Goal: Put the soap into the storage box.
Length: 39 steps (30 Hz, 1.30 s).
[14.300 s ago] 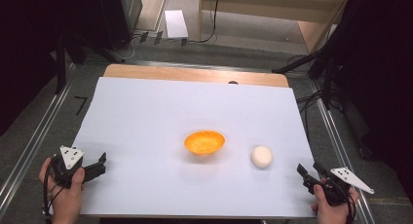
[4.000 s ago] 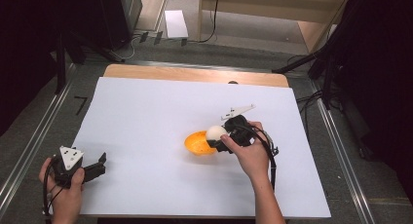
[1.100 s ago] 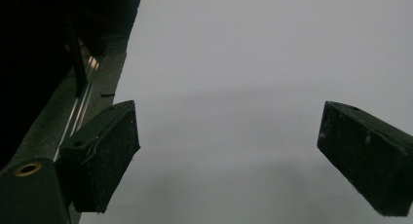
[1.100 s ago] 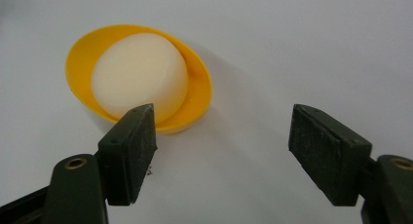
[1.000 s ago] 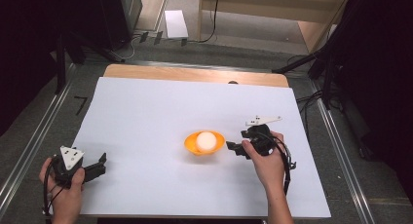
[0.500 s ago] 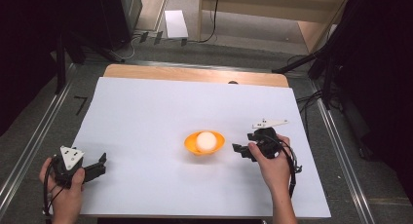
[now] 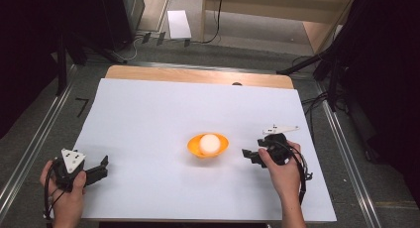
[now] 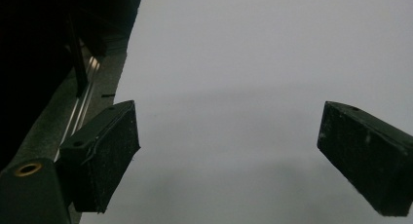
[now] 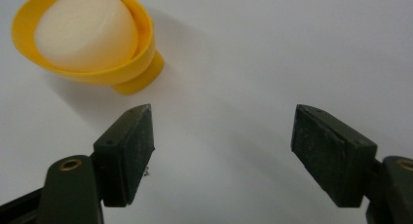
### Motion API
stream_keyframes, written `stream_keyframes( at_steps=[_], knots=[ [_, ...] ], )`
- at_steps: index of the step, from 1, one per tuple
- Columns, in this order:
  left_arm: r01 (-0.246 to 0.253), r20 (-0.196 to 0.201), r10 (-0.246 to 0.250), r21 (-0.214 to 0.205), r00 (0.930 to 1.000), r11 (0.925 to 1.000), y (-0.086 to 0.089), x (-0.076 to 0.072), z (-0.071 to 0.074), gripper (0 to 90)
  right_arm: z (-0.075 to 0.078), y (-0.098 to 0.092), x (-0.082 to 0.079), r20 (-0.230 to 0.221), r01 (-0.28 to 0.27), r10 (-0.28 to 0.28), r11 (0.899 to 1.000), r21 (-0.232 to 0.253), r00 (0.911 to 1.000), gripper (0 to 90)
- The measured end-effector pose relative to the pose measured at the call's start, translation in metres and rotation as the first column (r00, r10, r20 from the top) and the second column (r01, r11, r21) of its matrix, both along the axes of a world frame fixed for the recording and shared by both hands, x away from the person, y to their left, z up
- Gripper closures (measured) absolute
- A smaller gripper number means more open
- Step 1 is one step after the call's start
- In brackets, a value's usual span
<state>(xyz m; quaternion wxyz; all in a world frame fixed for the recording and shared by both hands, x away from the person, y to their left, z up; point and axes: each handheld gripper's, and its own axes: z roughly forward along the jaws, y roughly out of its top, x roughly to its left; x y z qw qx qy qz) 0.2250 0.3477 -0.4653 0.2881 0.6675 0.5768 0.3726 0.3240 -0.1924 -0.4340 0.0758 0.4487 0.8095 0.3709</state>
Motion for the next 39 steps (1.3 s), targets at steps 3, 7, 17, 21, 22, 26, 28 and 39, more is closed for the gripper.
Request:
stream_keyframes(
  at_steps=[3, 7, 17, 21, 22, 26, 28, 39],
  knots=[
    [-0.001, 0.0, 0.001, 0.0, 1.0, 1.0, 0.0, 0.0, 0.0, 8.8, -0.001, -0.003, -0.001, 0.001, 0.005, -0.005, 1.0, 0.001, 1.0, 23.4],
    [-0.001, 0.0, 0.001, -0.001, 1.0, 1.0, 0.0, 0.0, 0.0, 8.8, -0.003, -0.009, -0.003, -0.004, 0.016, -0.016, 1.0, 0.003, 0.9999, 22.4],
    [-0.002, 0.0, 0.002, 0.0, 1.0, 1.0, 0.0, 0.0, 0.0, 8.8, -0.008, -0.025, -0.008, -0.011, 0.049, -0.049, 0.999, 0.012, 0.9987, 18.0],
    [-0.002, 0.0, 0.002, 0.0, 1.0, 1.0, 0.0, 0.0, 0.0, 8.8, -0.009, -0.033, -0.01, -0.011, 0.064, -0.064, 0.998, 0.016, 0.9979, 15.9],
    [-0.003, 0.001, 0.003, 0.0, 1.0, 1.0, 0.0, 0.0, 0.0, 8.8, -0.009, -0.035, -0.011, -0.013, 0.068, -0.068, 0.998, 0.019, 0.9976, 15.2],
    [-0.003, 0.0, 0.003, 0.0, 1.0, 1.0, 0.0, 0.0, 0.0, 8.8, -0.01, -0.042, -0.015, -0.004, 0.103, -0.103, 0.995, 0.008, 0.9947, 13.0],
    [-0.002, 0.001, 0.002, 0.0, 1.0, 1.0, 0.0, 0.0, 0.0, 8.8, -0.01, -0.043, -0.015, -0.002, 0.104, -0.104, 0.995, 0.01, 0.9946, 13.0],
    [-0.003, 0.002, 0.003, -0.002, 1.0, 1.0, 0.0, 0.0, 0.0, 8.8, -0.017, -0.056, -0.02, 0.001, 0.119, -0.119, 0.993, 0.02, 0.9929, 5.7]
  ],
)
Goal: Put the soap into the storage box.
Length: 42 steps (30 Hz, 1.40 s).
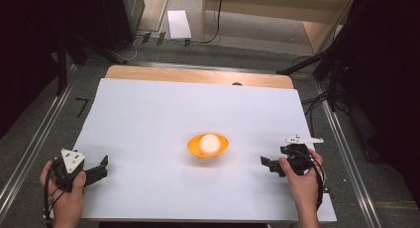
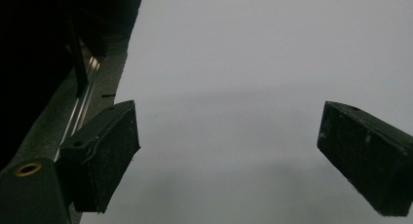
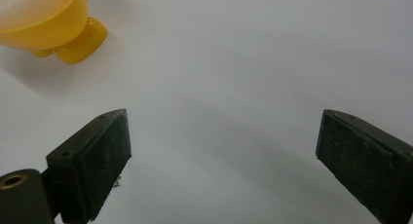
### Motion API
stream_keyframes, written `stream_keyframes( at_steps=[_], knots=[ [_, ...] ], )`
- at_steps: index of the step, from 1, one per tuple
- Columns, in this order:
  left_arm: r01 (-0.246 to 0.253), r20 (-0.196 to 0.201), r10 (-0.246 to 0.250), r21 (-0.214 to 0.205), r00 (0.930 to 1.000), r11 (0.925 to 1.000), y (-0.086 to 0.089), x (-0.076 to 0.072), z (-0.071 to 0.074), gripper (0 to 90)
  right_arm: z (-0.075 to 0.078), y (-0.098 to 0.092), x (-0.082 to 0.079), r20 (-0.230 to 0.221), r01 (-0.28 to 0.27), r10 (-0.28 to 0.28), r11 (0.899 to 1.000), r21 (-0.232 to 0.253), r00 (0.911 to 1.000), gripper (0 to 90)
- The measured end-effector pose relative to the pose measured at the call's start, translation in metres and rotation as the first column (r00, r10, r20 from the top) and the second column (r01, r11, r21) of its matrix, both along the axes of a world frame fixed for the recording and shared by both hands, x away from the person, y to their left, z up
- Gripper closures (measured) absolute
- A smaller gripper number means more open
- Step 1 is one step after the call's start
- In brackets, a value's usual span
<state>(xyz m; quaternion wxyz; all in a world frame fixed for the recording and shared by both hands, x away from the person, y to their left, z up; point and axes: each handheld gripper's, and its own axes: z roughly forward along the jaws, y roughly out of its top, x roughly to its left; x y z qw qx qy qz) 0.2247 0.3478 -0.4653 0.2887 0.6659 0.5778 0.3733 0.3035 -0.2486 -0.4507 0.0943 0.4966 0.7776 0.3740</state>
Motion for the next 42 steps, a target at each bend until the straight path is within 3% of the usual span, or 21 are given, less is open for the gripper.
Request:
stream_keyframes(
  at_steps=[30, 36, 42],
  knots=[
    [0.0, 0.001, 0.0, -0.002, 1.0, 1.0, 0.0, 0.0, 0.0, 8.8, -0.019, -0.047, -0.028, 0.042, 0.059, -0.06, 0.998, 0.019, 0.9973, 0.8],
    [-0.001, 0.004, 0.001, -0.005, 1.0, 1.0, 0.0, 0.0, 0.0, 8.8, -0.024, -0.06, -0.036, 0.037, 0.093, -0.093, 0.996, 0.011, 0.995, 0.8],
    [-0.001, 0.002, 0.001, -0.006, 1.0, 1.0, 0.0, 0.0, 0.0, 8.8, -0.027, -0.078, -0.048, 0.073, 0.144, -0.147, 0.988, 0.052, 0.9864, 0.8]
  ],
)
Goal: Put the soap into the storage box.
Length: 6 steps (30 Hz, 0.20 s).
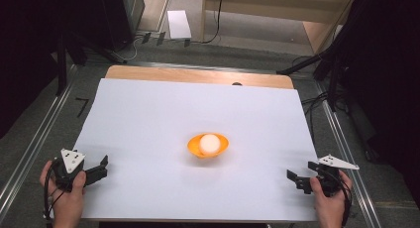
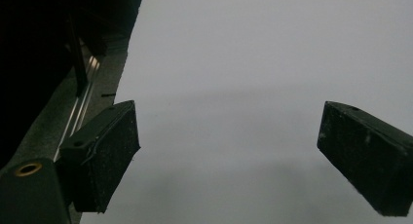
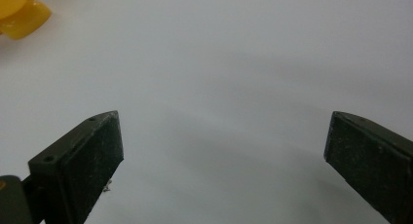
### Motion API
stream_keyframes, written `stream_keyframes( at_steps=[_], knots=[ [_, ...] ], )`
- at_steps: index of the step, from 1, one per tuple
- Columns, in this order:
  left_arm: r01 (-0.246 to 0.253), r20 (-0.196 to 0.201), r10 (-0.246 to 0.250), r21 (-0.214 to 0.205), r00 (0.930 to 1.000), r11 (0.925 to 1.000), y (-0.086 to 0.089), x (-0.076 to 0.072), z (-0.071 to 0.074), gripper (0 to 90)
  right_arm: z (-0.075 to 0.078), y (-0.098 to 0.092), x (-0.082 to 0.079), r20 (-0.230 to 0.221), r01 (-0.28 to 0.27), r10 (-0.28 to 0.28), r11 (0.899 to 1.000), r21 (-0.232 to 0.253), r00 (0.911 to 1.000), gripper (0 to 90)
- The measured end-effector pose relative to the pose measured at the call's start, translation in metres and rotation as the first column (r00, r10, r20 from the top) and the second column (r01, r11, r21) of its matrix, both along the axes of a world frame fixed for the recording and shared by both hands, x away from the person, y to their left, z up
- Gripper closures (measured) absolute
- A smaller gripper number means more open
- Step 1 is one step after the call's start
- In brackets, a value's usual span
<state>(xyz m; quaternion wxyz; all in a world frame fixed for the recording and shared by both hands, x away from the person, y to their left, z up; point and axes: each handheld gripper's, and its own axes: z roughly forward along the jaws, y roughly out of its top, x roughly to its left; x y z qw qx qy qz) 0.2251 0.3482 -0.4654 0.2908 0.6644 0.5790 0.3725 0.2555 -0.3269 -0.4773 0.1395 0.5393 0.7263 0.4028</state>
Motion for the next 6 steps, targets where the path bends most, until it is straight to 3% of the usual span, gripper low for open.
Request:
stream_keyframes(
  at_steps=[6],
  knots=[
    [0.0, -0.003, 0.0, 0.004, 1.0, 1.0, 0.0, 0.0, 0.0, 8.8, -0.004, -0.013, -0.008, 0.018, 0.055, -0.056, 0.998, 0.026, 0.9983, 4.0]
  ],
)
